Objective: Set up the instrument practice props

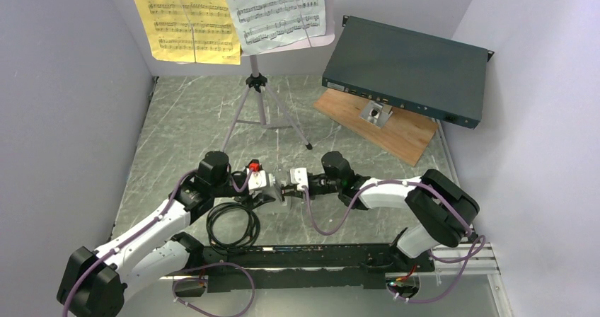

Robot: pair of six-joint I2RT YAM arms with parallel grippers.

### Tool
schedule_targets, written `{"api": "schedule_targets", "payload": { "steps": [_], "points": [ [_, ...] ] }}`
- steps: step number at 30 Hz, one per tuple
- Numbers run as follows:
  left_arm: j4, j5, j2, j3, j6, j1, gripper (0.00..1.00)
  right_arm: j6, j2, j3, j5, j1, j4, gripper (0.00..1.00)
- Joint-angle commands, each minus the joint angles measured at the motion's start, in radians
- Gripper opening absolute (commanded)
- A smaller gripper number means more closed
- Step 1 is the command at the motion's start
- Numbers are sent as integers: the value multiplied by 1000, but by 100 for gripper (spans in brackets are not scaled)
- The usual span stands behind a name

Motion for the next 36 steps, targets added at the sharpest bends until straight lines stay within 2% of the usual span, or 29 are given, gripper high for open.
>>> {"api": "schedule_targets", "payload": {
  "steps": [1, 8, 17, 34, 36],
  "points": [
    [-2, 31, 12, 34, 29, 1, 0, 24, -66, -20, -85, 0, 131, 0],
    [-5, 31, 10, 35, 30, 1, 0, 30, -74, -24, -108, -4, 141, 0],
    [-7, 49, 36, 44, 32, 1, 0, 94, -82, -49, -139, -10, 253, 0],
    [-11, 61, 53, 56, 32, 1, 0, 89, -82, -33, -103, -10, 206, 0],
    [-10, 58, 50, 52, 31, 1, 0, 117, -82, -36, -75, -10, 215, 25]
  ]
}}
